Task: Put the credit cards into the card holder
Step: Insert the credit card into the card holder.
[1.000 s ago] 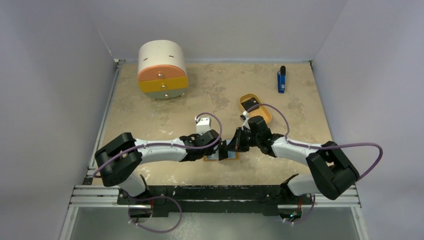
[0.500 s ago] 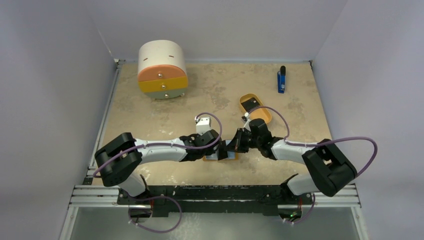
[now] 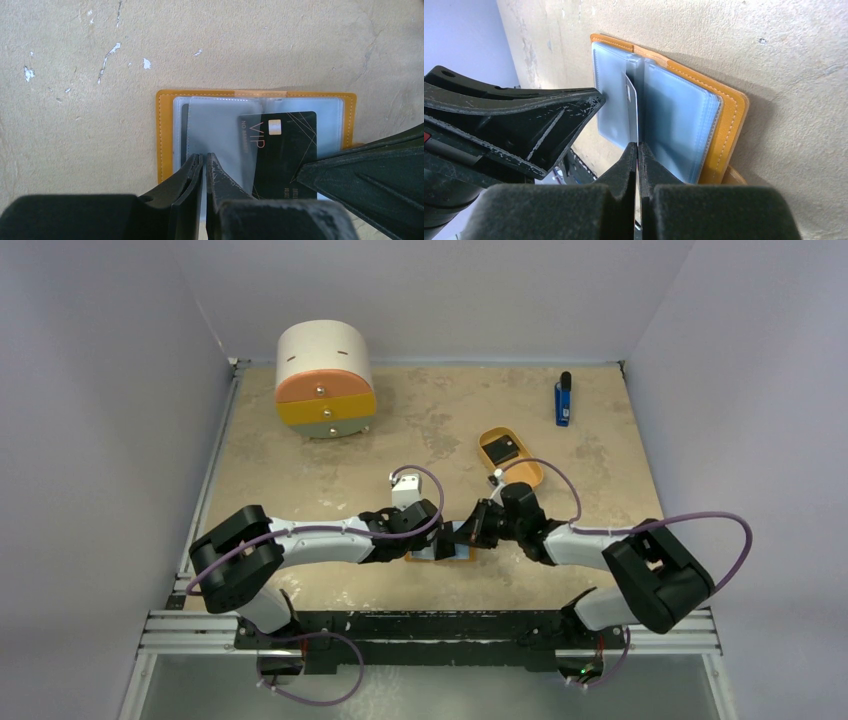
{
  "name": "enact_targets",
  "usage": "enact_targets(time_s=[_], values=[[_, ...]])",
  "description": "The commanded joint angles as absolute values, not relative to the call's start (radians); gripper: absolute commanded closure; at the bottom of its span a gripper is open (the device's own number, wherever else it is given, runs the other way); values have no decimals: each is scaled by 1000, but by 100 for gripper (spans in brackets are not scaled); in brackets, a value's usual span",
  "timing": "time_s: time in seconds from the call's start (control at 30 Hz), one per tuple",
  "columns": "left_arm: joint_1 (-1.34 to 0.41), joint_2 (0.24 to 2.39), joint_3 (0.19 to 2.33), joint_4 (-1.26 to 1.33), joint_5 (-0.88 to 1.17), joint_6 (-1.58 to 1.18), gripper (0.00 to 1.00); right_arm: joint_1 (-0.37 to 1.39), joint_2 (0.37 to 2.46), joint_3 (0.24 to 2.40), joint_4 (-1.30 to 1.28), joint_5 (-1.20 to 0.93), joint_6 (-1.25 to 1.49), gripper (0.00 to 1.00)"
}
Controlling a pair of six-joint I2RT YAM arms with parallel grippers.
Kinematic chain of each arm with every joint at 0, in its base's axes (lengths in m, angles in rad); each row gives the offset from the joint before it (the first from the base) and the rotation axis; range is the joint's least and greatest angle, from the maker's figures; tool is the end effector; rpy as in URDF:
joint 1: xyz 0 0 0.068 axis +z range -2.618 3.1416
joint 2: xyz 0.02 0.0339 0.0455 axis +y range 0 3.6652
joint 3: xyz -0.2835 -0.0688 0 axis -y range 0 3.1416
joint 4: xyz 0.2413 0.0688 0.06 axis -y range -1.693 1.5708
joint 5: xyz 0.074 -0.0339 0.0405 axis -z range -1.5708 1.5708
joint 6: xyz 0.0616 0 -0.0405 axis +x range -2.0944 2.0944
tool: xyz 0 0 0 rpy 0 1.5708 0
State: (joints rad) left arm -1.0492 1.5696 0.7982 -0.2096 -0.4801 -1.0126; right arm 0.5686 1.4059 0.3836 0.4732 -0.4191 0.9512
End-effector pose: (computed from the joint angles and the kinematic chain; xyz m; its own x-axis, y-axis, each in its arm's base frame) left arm 0.1772 -0.2512 0.1649 -0.7630 -0.1821 -0.6202 -0.0117 0.9632 -0.2685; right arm 0.2069 0.1620 0.1505 -0.8939 0.3113 -0.3224 -0.0974 0.5672 0.8178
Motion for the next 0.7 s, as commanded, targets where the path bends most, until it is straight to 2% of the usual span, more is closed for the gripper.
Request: enact_targets(time_s=[0.0,0.67], values=[[-1045,1566,766,-275,-482,-1026,93,569,1379,363,484,-357,968,100],[-1045,1565,761,-274,-479,-1028,94,569,1382,335,536,-333,999,100]])
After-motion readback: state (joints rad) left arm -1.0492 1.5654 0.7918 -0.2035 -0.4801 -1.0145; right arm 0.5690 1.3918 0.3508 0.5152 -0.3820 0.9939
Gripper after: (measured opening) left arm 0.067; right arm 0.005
